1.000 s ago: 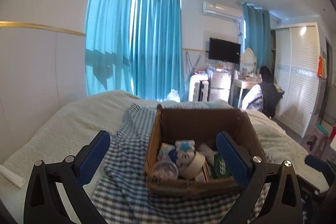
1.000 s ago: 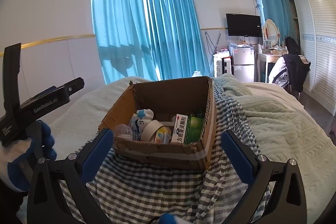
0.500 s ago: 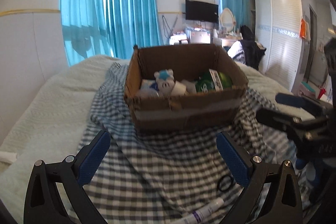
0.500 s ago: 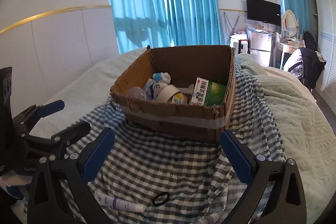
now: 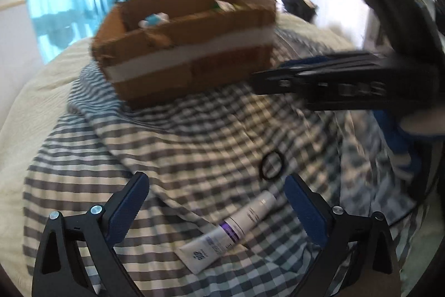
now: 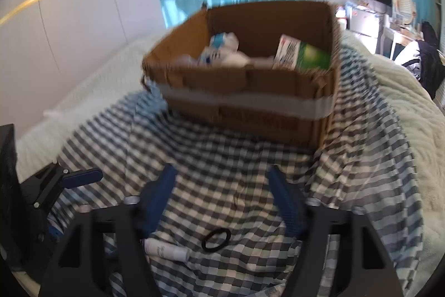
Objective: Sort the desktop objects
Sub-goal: 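Grasp the white toothpaste tube with the left gripper while the right grasps the black hair tie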
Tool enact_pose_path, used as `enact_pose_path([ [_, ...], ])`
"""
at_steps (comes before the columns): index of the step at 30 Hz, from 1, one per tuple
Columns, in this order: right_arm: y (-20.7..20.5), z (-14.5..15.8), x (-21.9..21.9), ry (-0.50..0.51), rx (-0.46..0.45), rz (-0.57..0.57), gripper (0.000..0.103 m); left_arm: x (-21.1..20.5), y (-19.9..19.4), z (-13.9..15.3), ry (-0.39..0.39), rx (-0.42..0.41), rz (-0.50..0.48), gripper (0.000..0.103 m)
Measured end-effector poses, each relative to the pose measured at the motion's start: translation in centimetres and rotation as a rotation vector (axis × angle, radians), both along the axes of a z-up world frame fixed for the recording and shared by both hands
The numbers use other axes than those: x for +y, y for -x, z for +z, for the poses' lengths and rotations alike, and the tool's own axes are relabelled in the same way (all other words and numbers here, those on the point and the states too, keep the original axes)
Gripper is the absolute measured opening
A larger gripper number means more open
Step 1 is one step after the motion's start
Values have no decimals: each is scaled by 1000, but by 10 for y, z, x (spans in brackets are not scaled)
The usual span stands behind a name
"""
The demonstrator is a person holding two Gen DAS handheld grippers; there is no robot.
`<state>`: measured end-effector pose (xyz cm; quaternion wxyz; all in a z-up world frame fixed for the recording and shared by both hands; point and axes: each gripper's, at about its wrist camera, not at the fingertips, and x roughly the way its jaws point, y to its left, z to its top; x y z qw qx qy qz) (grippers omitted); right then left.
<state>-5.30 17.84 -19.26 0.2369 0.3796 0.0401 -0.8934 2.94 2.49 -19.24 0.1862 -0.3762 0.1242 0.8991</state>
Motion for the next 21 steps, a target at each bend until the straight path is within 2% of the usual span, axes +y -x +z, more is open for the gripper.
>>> enact_pose_path([
  [1,2,-6,-4,-22,-18,14,49,3,0,-4,4,-14,-14,94],
  [4,8,-26,-12,-70,-93,45,38,7,2,-17,10,-63,-42,92],
  [6,11,-39,-15,-93,-145,56,37,9,3,-27,28,-89,-54,88],
  [11,19,-78,-15,-174,-285,44,38,10,10,-51,58,-189,-60,87],
  [13,20,-90,-16,-194,-323,46,38,11,14,-60,92,-231,-50,69],
  [15,20,-96,-18,-220,-332,49,38,10,17,-66,109,-241,-37,67],
  [18,16,-102,-25,-277,-323,64,38,9,17,-66,103,-244,-34,56],
  [21,8,-103,-28,-314,-308,67,25,6,16,-62,85,-238,-22,37],
])
